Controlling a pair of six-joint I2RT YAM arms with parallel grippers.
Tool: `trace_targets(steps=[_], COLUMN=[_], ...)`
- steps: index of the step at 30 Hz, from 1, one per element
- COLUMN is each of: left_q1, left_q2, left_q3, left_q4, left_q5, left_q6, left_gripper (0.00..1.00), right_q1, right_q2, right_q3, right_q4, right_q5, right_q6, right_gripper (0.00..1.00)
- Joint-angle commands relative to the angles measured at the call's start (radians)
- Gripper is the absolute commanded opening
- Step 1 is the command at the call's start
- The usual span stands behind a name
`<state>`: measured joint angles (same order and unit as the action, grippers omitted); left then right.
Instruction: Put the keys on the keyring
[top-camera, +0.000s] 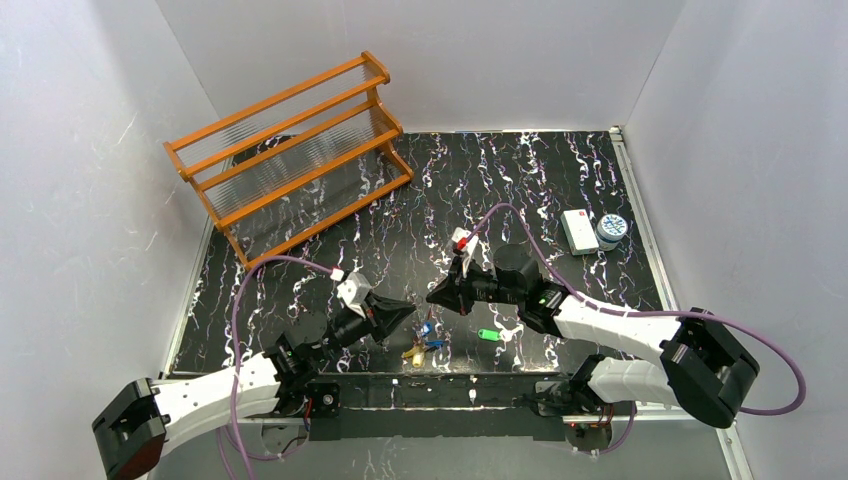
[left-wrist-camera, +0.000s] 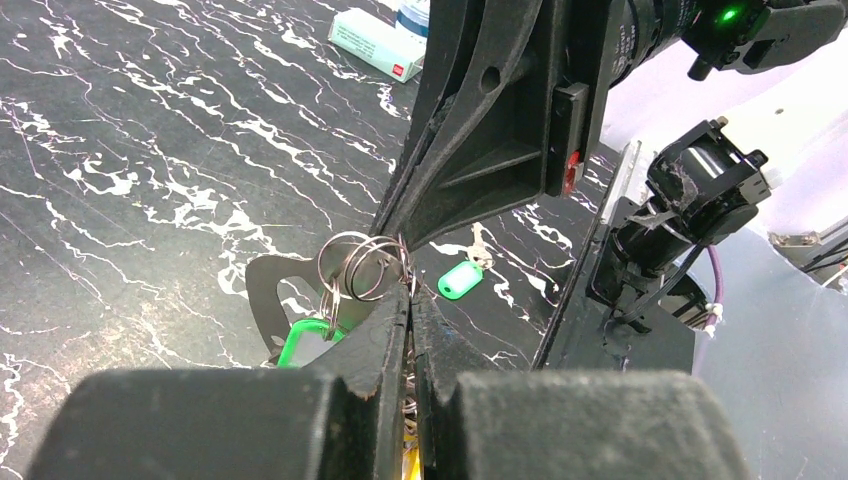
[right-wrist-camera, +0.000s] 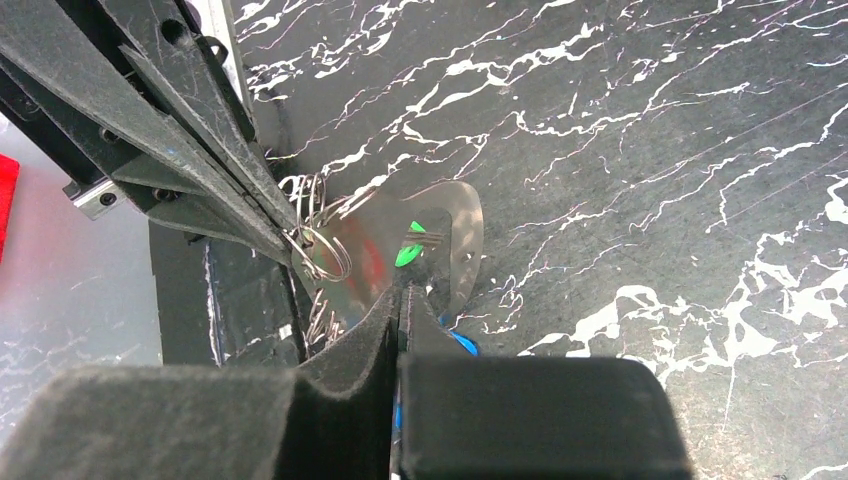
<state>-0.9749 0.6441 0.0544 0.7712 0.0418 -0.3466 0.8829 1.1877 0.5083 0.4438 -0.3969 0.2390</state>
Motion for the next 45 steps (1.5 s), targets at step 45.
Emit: trace_targets(steps=[45], left_q1=[-0.003], left_q2=[-0.151], left_q3=[-0.066], left_q4=[0.104], left_q5=[0.186], left_q6=[0.627], left_gripper=[0.00], right_q1=[-0.002], right_q2=[-0.012], right_q3=[0.027], right_q4=[-0.058], right_q5=[0.029], right_q6=[0.002], right_gripper=[0.01])
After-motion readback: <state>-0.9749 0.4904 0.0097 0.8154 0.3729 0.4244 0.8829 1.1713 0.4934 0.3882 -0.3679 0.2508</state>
